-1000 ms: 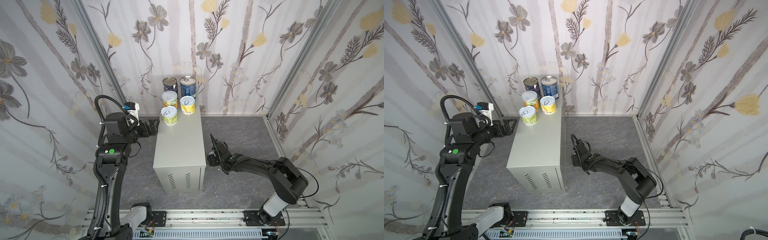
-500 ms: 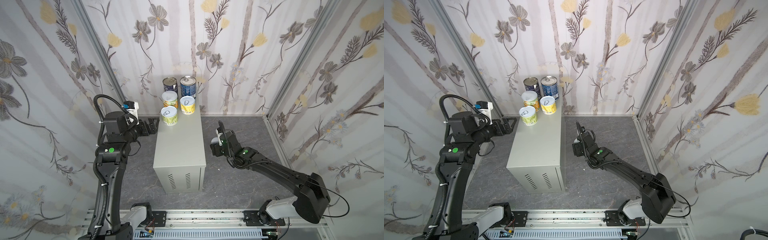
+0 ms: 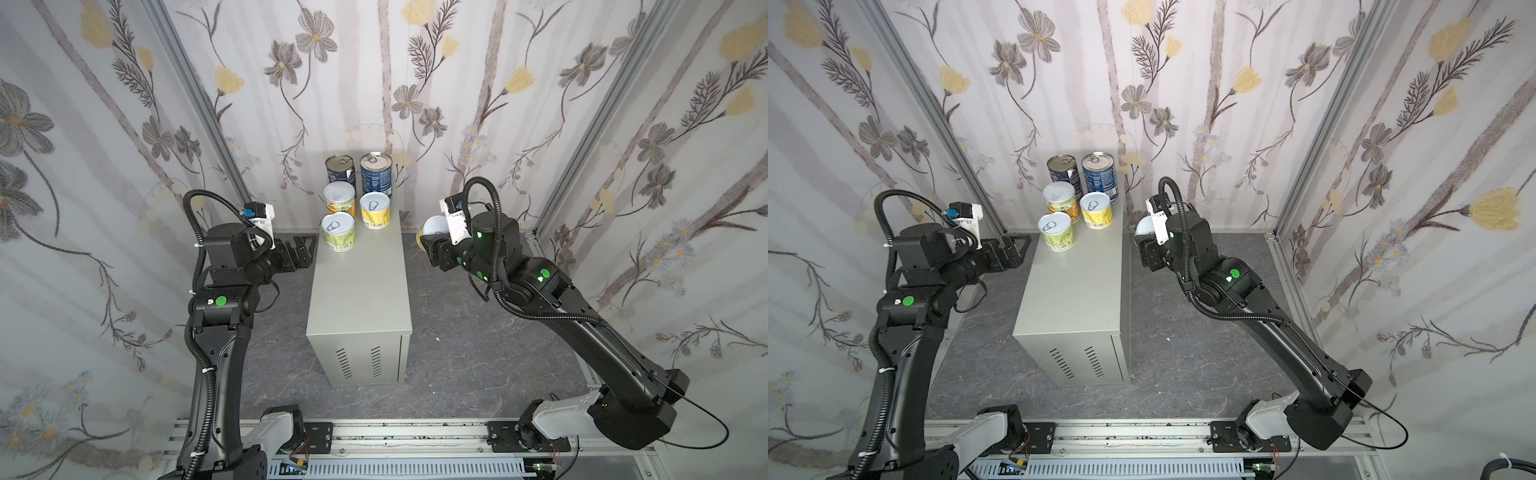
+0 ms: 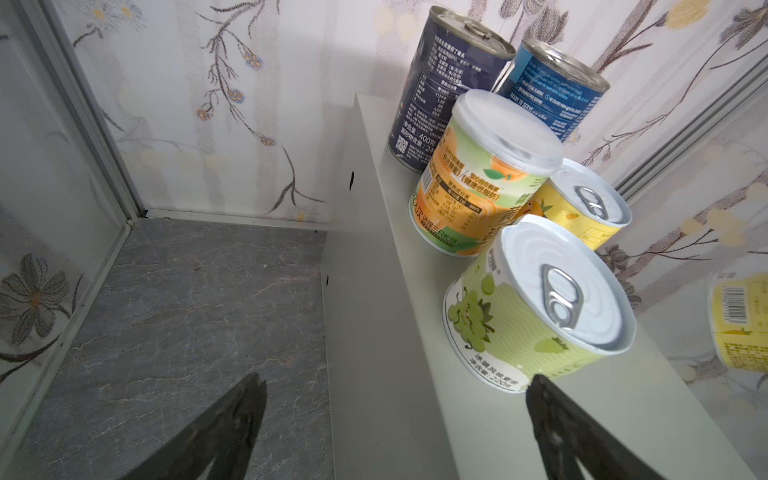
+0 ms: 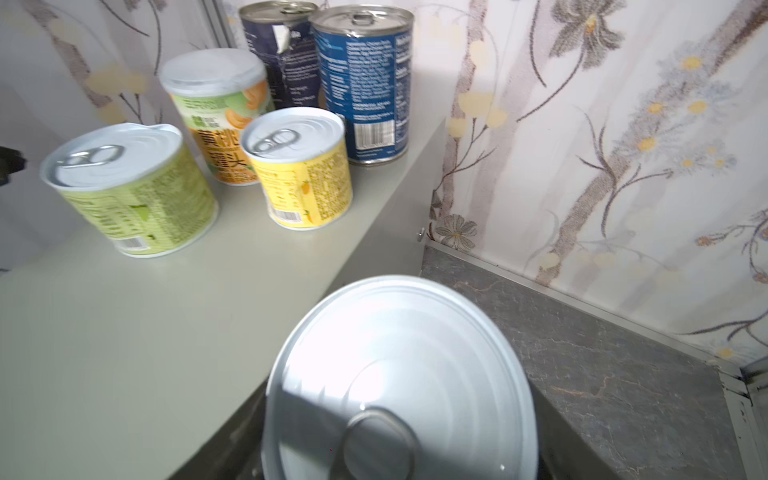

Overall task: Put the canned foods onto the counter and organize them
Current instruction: 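Carry the yellow can up onto the cabinet top with the right gripper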

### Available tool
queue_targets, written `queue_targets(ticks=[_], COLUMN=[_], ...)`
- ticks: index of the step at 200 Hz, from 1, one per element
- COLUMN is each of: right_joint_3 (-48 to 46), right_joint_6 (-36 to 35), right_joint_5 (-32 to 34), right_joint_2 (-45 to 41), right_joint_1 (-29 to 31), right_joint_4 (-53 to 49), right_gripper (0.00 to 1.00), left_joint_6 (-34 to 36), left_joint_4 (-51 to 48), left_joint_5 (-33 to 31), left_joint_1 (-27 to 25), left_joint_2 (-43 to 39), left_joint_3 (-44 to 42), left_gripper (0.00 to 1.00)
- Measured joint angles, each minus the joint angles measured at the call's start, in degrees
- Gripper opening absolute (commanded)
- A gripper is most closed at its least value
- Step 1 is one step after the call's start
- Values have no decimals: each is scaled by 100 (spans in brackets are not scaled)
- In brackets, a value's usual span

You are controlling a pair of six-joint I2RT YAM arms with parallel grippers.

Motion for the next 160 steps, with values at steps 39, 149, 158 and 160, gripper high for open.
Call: queue_targets(ticks=[39, 149, 158, 160], right_joint_3=[1303, 2474, 2492, 2494], right_joint_6=[-243, -317, -319, -319], right_joint_5=[-92, -33, -26, -26], right_joint_2=[846, 1991, 2011, 2017], right_joint_1=[603, 929, 935, 935], right_joint_4=[-640, -1255, -1250, -1246], right_gripper=[63, 72, 72, 73], left_joint_6=[-48, -103, -103, -103], left_joint_4=[39, 37, 39, 39], left_joint_5=[61, 120, 122, 122], left_joint_1=[26, 44, 44, 44], left_joint_2=[7, 7, 7, 7], left_joint_3=[-7, -20, -20, -20], left_gripper=[100, 100, 100, 100])
